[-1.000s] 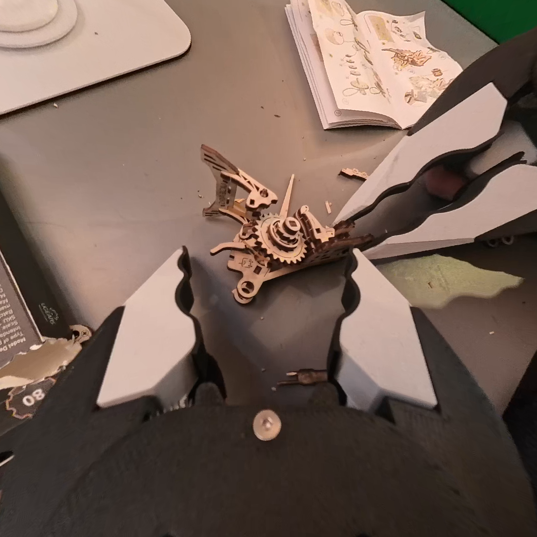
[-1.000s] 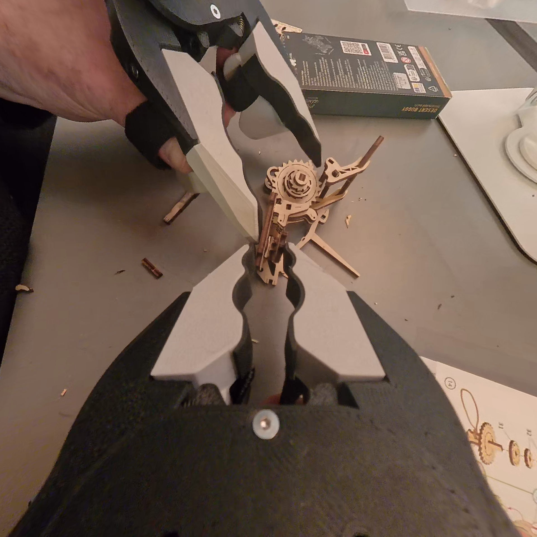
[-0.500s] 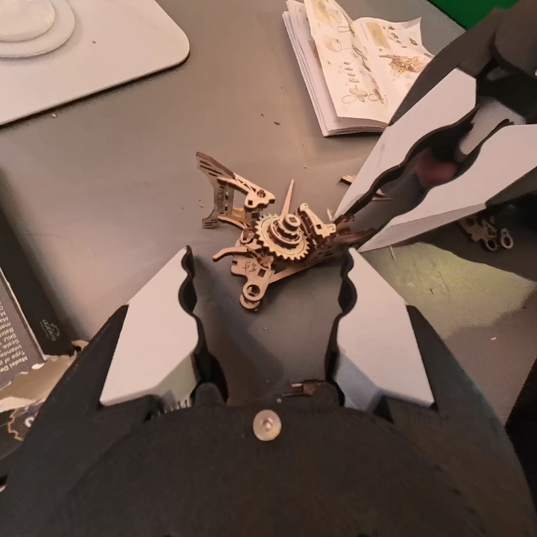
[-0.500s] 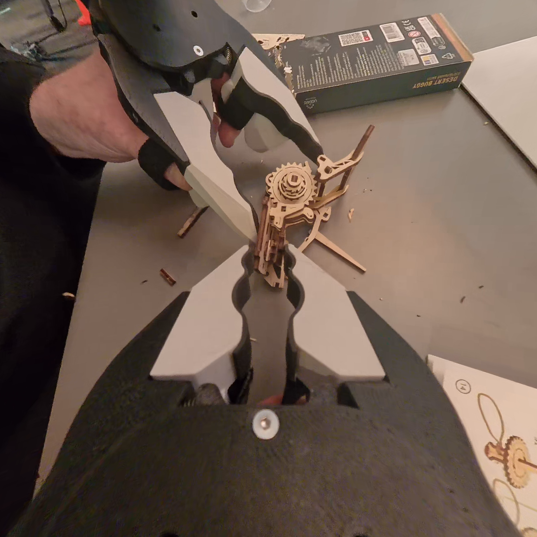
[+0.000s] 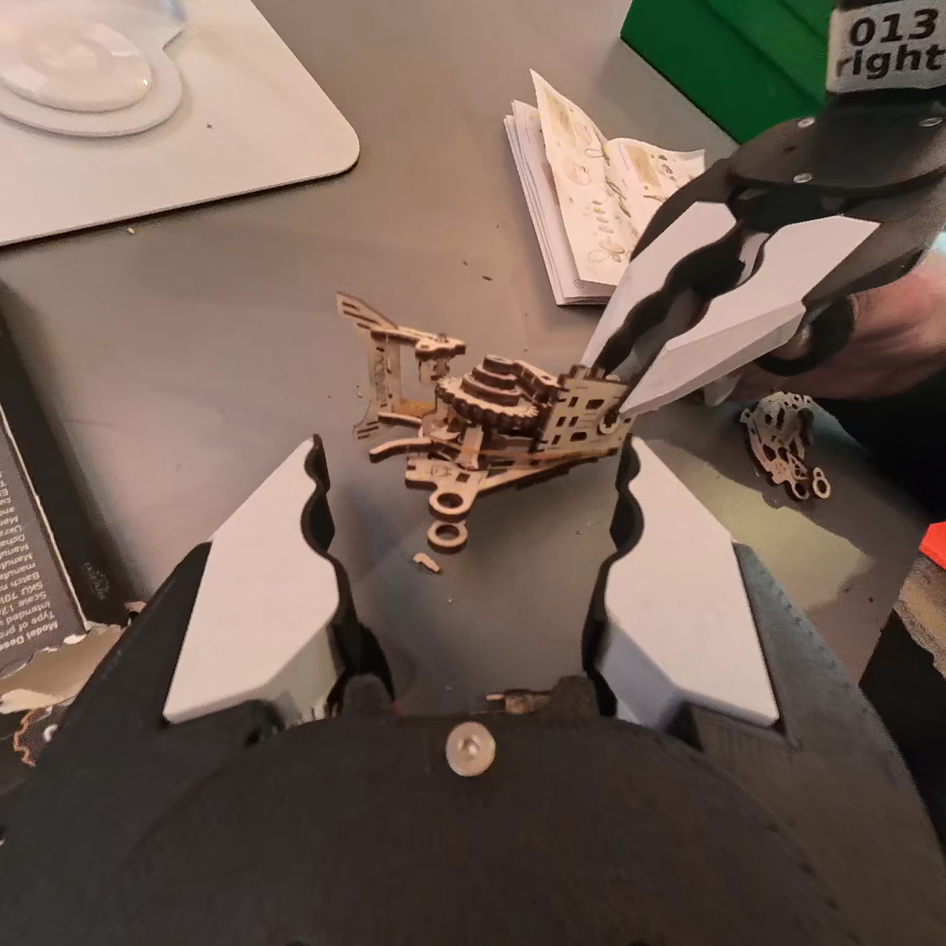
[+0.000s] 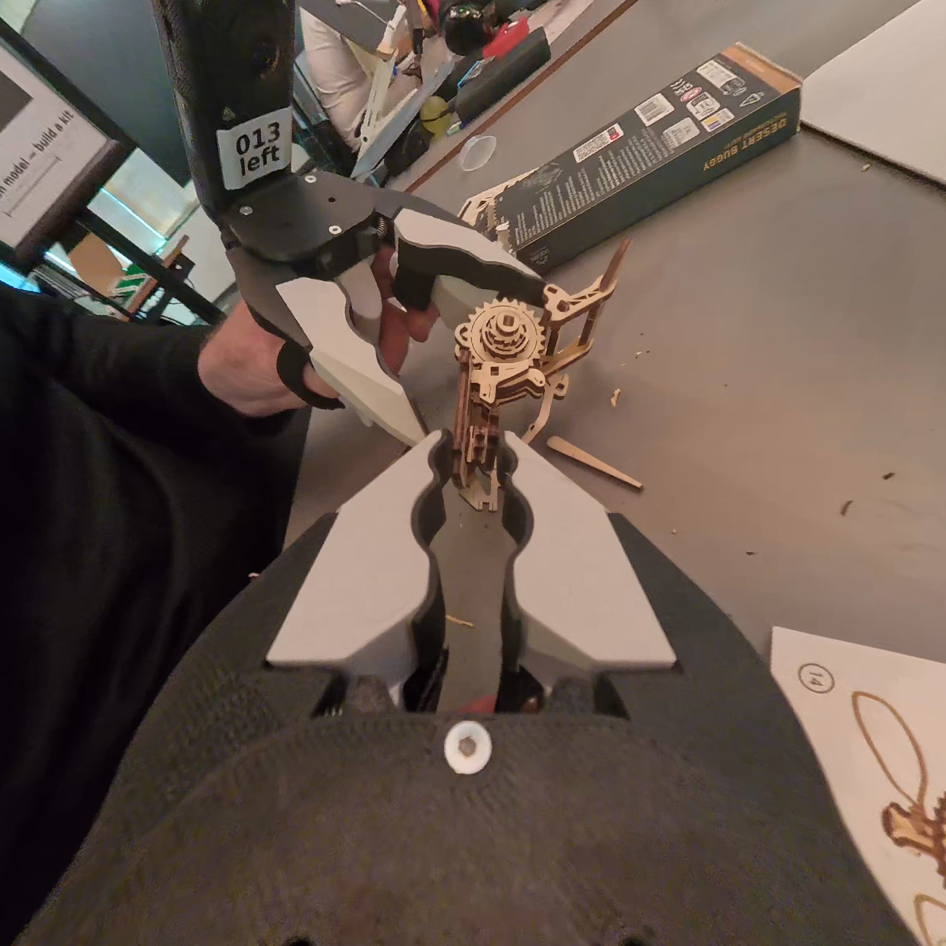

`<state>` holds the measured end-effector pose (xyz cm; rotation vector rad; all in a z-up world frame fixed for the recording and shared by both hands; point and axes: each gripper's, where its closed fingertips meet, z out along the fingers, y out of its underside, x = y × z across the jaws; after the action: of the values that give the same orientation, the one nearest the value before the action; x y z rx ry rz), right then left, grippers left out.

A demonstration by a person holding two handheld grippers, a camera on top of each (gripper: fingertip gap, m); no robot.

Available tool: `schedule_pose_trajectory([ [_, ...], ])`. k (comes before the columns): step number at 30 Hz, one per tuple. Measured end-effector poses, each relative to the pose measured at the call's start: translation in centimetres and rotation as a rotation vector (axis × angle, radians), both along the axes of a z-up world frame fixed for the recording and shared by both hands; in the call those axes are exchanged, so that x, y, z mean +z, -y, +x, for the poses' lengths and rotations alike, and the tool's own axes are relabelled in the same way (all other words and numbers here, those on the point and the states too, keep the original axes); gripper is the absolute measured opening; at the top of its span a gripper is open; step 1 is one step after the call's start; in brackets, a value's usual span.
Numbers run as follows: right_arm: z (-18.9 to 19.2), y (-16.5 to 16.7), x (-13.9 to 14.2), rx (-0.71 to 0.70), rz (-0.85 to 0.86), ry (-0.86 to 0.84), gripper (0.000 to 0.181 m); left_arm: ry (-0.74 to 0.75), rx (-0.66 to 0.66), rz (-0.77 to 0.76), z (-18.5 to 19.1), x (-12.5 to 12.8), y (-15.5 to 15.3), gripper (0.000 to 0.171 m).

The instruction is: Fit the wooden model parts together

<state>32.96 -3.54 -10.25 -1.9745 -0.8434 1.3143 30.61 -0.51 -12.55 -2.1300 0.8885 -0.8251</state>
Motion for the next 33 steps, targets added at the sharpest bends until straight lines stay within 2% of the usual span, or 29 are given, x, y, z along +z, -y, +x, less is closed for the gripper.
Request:
schedule_pose_trajectory([
  [7, -0.4, -0.2, 0.5, 0.004, -0.141, -0.099, 0.013, 0.039, 0.019, -0.039, 0.4, -0.1, -0.2, 0.106],
  [14, -0.7, -0.5, -0.8, -0.014, -0.211, -0.048, 0.014, 0.008, 0.01, -0.035, 0.3, -1.5, -0.3, 0.1],
  [20, -0.8, -0.7, -1.7, -0.027, -0.236, 0.003, 0.014, -0.049, 0.005, 0.011, 0.0, -2.0, -0.7, 0.1],
  [29, -0.9, -0.6, -1.6, 0.004, -0.282, -0.033, 0.016, -0.026, -0.023, -0.004, -0.2, -1.8, -0.5, 0.099],
  [33, -0.4, -0.7, -1.7, -0.003, -0.227, -0.003, 0.017, -0.019, -0.015, -0.012, -0.7, -1.8, -0.6, 0.088],
])
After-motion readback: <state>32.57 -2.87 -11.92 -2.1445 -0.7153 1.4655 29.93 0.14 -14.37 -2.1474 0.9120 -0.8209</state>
